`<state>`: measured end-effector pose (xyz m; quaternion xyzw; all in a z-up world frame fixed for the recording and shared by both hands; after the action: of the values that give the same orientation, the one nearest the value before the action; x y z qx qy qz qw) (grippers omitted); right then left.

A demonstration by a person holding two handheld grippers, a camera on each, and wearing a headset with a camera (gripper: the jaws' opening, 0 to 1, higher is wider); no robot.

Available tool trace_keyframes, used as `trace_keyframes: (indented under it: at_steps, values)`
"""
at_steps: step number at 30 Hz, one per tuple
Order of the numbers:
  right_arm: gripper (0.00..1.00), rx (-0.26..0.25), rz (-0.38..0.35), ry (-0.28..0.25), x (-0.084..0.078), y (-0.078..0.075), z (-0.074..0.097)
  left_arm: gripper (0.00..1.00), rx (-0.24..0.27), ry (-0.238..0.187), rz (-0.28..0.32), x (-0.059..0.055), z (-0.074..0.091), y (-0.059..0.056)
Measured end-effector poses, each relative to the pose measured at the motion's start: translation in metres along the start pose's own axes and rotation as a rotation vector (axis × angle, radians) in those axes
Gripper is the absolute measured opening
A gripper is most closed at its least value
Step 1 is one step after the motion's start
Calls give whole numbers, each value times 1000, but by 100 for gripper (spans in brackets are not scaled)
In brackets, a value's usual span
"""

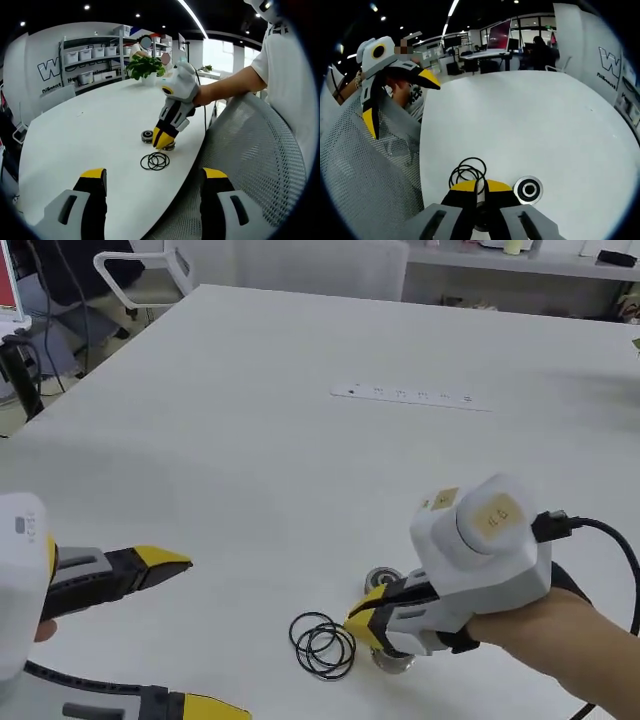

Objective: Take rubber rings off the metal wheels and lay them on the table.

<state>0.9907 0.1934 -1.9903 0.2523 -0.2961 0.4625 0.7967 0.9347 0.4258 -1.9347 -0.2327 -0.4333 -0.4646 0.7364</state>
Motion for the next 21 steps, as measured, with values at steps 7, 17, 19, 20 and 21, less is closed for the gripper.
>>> trace_keyframes:
  at_steps: [7, 17, 19, 20, 21]
  values:
    - [3, -19, -25, -54, 8, -3, 10, 74, 0, -5, 1, 0, 0, 0]
    - [8, 3, -72, -132, 19, -1, 24, 74, 5, -12, 3, 0, 1, 0]
    - [11, 24, -72, -140, 22, 0, 26, 74, 2, -15, 4, 0, 1, 0]
    - [13, 30, -74, -142, 23, 1, 27, 74, 0, -17, 5, 0, 1, 0]
    - [15, 36, -77, -150, 25, 1, 29, 75, -1, -17, 5, 0, 1, 0]
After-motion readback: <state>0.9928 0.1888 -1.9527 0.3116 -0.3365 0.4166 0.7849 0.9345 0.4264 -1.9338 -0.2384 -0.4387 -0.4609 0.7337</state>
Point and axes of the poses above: the centre of the closed fingertips' face, and the gripper's own axes: z roughly backward along the fingers, y roughly to its left, x roughly out of its top, the point moved 10 cm from there along z, roughly backward along the fingers, and after that the axes turned 3 degrees about x, right-handed, at the moved point
